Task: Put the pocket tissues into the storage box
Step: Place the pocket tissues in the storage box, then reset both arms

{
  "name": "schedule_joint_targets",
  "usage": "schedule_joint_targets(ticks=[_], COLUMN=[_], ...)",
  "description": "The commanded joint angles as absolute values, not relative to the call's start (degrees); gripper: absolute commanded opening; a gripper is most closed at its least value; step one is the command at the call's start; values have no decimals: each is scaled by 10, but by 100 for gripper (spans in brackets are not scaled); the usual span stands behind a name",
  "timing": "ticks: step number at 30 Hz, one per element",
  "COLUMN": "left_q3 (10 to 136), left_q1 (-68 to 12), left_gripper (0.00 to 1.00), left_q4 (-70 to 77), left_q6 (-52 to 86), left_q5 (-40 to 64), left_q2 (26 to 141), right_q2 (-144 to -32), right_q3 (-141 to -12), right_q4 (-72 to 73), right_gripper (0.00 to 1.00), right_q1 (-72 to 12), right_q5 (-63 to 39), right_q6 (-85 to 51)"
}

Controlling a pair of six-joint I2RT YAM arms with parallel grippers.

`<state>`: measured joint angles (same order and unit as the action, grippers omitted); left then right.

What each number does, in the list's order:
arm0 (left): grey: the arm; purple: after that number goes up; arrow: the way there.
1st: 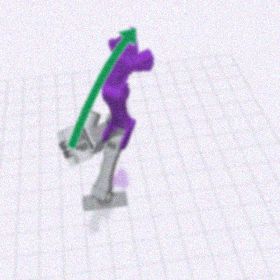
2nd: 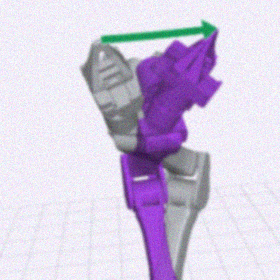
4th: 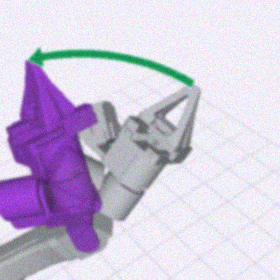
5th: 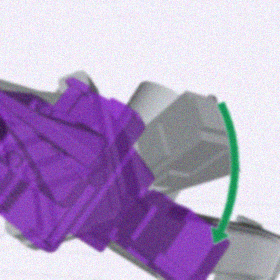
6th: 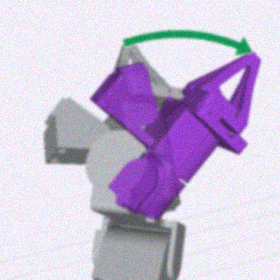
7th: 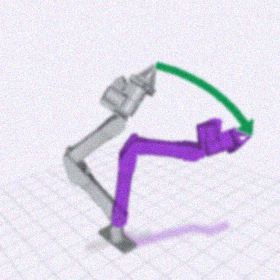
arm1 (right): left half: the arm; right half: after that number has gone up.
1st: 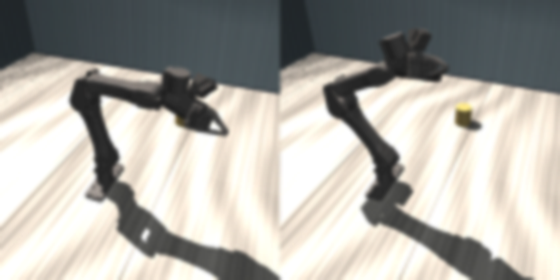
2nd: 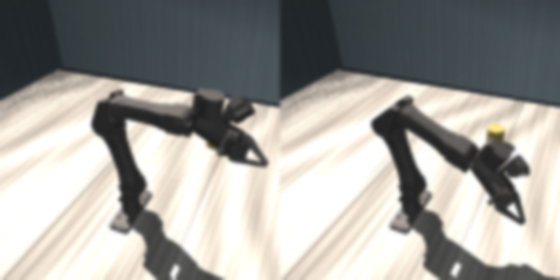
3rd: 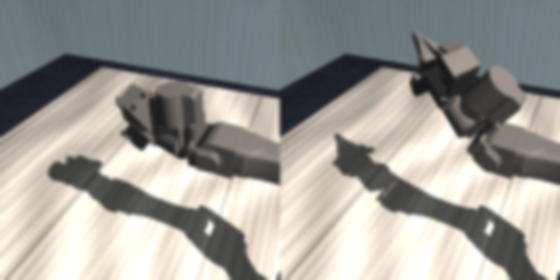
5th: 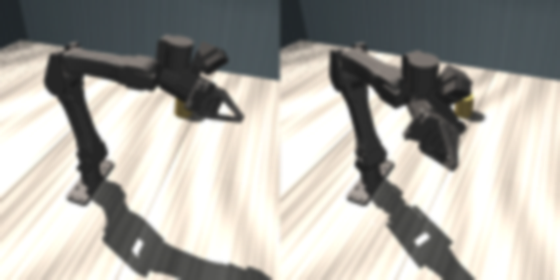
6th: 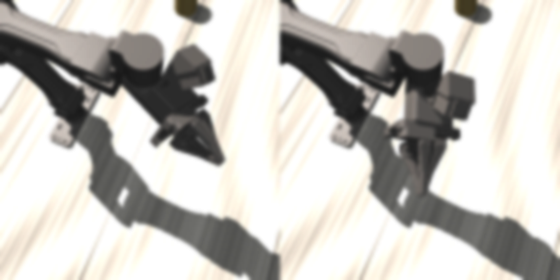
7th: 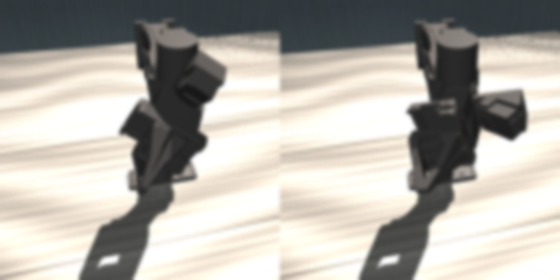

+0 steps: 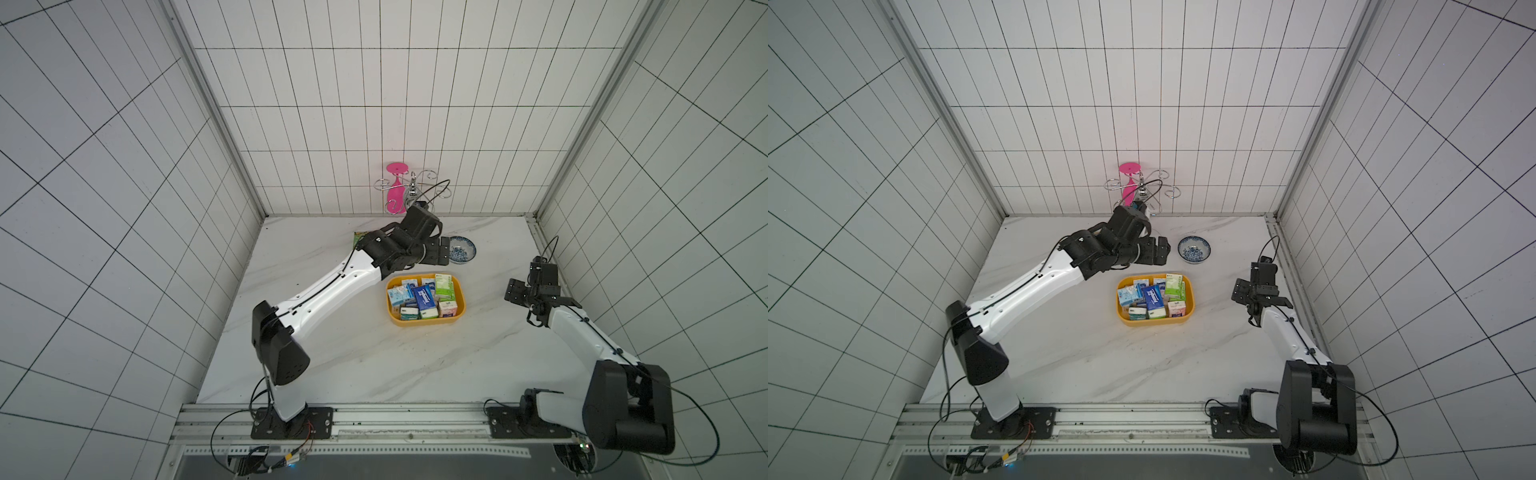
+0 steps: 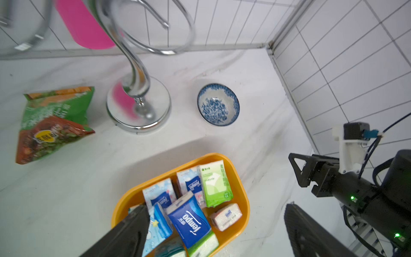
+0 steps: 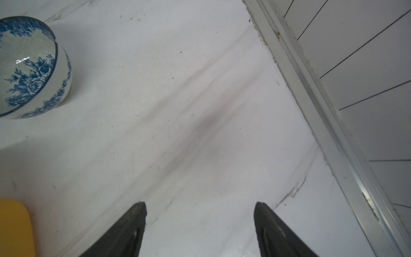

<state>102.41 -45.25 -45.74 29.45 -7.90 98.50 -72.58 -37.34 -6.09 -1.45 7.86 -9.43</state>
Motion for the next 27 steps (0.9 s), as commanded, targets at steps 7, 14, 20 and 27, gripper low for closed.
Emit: schedule_joint_targets(ticks=[7, 14, 20, 27], left_q3=[628, 398, 360, 329], left_q1=[-177, -1, 59, 72], left_gripper=[98, 98, 98, 97], left_q4=[-215, 1, 141, 299], left_q6=[238, 154, 140, 83], left_q5=[8, -33, -64, 52], left_q2=[738, 670, 781, 877], right_q2=[-800, -873, -885, -881], right_q3=[-240, -245, -242, -244], right_q4=[407, 452, 482, 468], right_gripper=[81, 82, 99, 99], right_q1=[-10, -5, 3, 3], right_q5=[91, 74, 58, 57], right_q6=[-16, -19, -20, -20])
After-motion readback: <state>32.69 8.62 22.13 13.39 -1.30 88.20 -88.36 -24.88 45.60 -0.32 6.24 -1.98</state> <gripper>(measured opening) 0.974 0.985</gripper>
